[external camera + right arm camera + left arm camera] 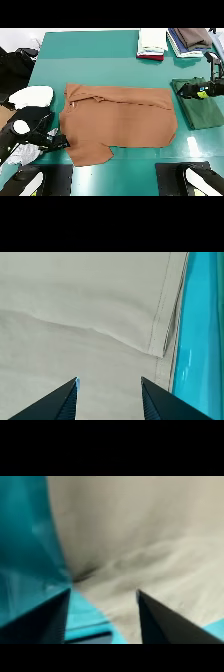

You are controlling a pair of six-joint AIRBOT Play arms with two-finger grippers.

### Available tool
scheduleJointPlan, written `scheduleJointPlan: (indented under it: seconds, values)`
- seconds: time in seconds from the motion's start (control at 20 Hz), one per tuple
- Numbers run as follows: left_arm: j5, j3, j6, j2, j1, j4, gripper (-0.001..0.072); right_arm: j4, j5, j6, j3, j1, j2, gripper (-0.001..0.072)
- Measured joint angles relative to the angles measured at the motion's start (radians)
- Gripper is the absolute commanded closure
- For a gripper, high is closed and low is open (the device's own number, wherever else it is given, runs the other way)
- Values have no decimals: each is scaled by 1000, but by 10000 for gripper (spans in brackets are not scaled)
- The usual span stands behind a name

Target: Fold the shirts.

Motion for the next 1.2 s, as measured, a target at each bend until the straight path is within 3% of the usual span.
scheduleJointPlan:
  seconds: [0.15,0.2,0.25,0.55,0.6,0.8,1.0,1.1,1.2]
  values:
    - [32,-34,16,5,0,-77,257,0,-6,0,-2,0,21,262]
    - [42,-40,23,6,0,-89,578,1,-5,0,-2,-2,25,262]
    - [53,-45,33,6,-1,-87,688,1,0,0,-3,-5,27,262]
    - [8,10,100,8,-1,-130,686,-28,161,-9,-27,-118,35,247]
    - [1,29,106,8,-1,-130,686,-39,193,-10,-52,-146,37,129]
    - [-9,97,127,9,-1,-137,686,-39,269,-16,-253,-239,32,118]
    - [-13,123,134,8,-1,-138,686,53,232,-33,-459,-222,5,212]
    - [-13,127,135,8,-1,-138,686,80,196,-36,-509,-174,-11,407]
    - [-19,132,141,9,-1,-138,688,100,163,-39,-534,-116,-24,683]
